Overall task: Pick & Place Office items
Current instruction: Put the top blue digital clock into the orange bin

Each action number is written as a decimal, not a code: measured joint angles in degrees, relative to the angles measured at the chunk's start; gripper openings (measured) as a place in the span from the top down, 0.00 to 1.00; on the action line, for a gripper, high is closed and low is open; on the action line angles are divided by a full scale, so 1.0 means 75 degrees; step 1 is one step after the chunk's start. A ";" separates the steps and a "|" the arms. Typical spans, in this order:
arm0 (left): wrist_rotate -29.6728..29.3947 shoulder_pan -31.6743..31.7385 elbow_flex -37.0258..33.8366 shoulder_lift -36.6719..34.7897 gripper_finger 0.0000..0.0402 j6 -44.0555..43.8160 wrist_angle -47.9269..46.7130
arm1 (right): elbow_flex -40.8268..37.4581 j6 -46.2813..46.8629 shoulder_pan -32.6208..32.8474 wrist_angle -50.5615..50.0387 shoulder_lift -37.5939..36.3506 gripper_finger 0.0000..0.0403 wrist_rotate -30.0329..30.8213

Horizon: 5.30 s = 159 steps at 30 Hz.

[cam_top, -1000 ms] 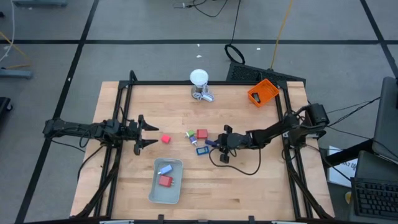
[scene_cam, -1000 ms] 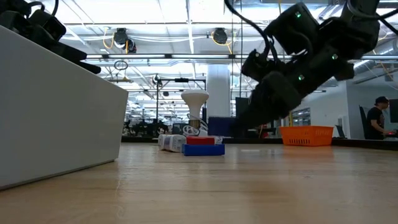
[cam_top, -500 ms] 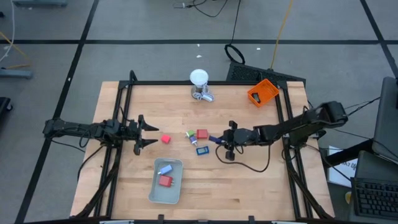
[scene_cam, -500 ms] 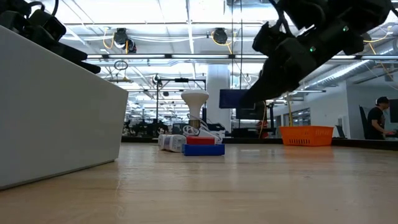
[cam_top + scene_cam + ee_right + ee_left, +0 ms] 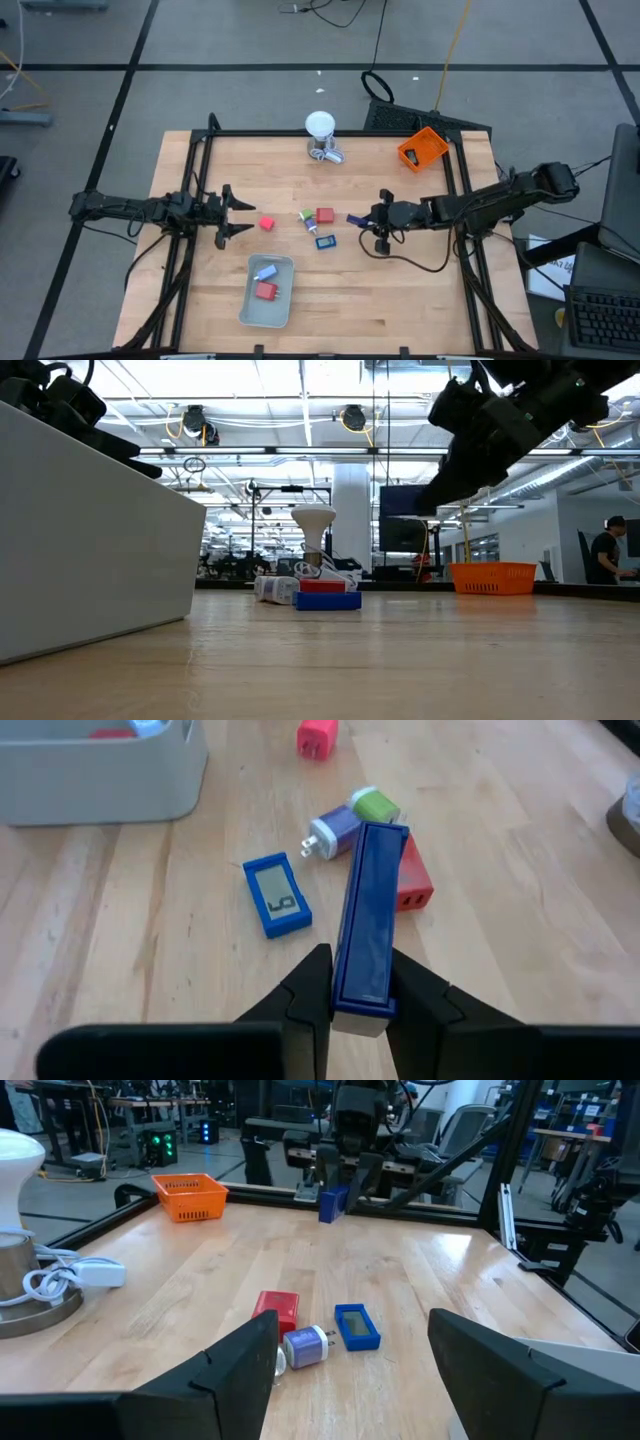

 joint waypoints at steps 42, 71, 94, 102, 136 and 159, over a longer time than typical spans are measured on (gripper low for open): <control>0.0000 -0.0003 0.0000 0.0000 0.33 0.0000 -0.0003 | -0.2806 0.0899 -0.0038 0.0173 -0.3744 0.85 0.0726; 0.0000 0.0000 0.0000 -0.0003 0.33 0.0000 -0.0003 | -0.2806 0.2204 -0.0775 0.0170 -0.3741 0.85 0.2788; 0.0000 -0.0001 0.0000 -0.0003 0.33 0.0000 -0.0003 | -0.2806 0.2407 -0.0781 0.0092 -0.3741 0.85 0.4723; 0.0000 -0.0002 0.0000 -0.0003 0.33 0.0000 -0.0002 | -0.2803 0.2608 -0.1436 0.0096 -0.3643 0.85 0.5042; 0.0000 -0.0001 0.0000 -0.0002 0.33 0.0000 0.0000 | -0.3762 0.2102 -0.4636 0.1203 -0.3540 0.85 0.3574; 0.0000 -0.0002 0.0000 -0.0003 0.33 0.0000 0.0000 | -0.1281 0.0526 -0.7551 -0.1396 -0.3379 0.85 0.1565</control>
